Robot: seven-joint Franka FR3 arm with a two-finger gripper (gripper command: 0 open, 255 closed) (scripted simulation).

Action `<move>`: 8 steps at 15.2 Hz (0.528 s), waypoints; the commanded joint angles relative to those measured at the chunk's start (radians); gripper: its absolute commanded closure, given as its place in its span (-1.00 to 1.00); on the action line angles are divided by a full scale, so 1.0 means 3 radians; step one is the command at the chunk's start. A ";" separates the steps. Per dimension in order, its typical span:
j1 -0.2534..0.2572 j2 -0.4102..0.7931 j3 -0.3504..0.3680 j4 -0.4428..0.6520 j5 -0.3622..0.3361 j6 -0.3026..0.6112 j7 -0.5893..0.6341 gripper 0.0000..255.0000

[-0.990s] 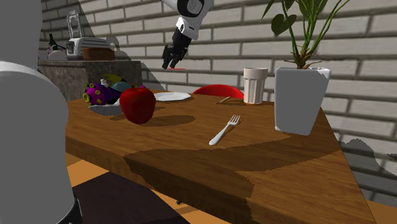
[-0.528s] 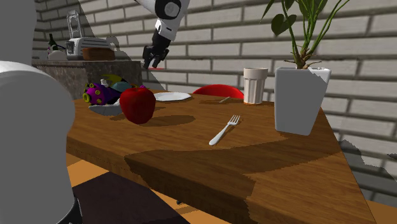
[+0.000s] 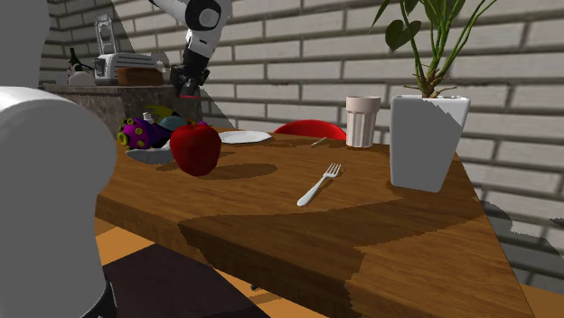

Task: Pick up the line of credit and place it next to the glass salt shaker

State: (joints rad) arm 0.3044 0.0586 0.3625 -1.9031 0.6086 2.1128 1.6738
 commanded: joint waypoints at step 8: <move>0.0433 0.0254 0.0314 0.0197 -0.0246 0.0445 0.0718 1.00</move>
State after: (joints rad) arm 0.4173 0.1221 0.4463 -1.8501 0.5463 2.2257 1.8624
